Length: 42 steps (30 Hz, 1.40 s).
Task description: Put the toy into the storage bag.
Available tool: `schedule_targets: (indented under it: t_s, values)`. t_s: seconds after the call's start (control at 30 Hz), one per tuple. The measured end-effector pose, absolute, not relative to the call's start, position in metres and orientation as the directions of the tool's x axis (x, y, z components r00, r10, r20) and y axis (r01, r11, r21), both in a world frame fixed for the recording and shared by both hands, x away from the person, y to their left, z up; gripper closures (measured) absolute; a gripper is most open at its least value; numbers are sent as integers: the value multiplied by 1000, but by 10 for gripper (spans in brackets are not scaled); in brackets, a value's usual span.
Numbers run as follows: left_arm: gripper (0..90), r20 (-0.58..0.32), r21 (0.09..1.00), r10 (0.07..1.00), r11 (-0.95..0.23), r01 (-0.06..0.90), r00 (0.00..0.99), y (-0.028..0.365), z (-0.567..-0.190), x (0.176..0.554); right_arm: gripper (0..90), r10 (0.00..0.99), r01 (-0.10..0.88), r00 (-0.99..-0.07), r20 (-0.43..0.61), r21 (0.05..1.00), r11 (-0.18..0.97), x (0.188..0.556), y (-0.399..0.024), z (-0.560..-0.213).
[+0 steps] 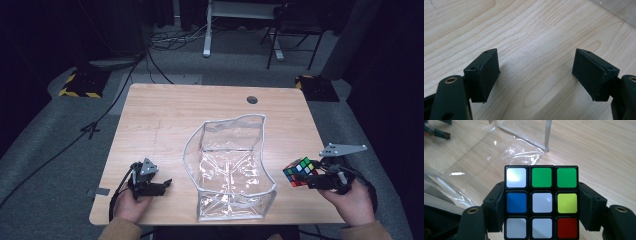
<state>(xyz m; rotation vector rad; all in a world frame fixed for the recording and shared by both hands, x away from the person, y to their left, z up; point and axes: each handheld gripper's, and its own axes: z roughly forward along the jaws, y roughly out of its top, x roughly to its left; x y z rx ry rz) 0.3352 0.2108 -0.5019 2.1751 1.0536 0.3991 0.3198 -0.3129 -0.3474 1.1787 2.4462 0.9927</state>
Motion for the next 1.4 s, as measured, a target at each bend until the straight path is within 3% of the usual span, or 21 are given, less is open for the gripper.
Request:
schedule_targets:
  t_s: [0.67, 1.4]
  values:
    - [220, -34, 689, 785, -430, 583, 619, 210, -503, 334, 341, 728, 494, -685, 8, 740, 456, 326, -304, -298]
    - [219, -23, 691, 793, -427, 583, 609, 210, -502, 333, 341, 641, 382, -765, -69, 752, 537, 356, -259, -248]
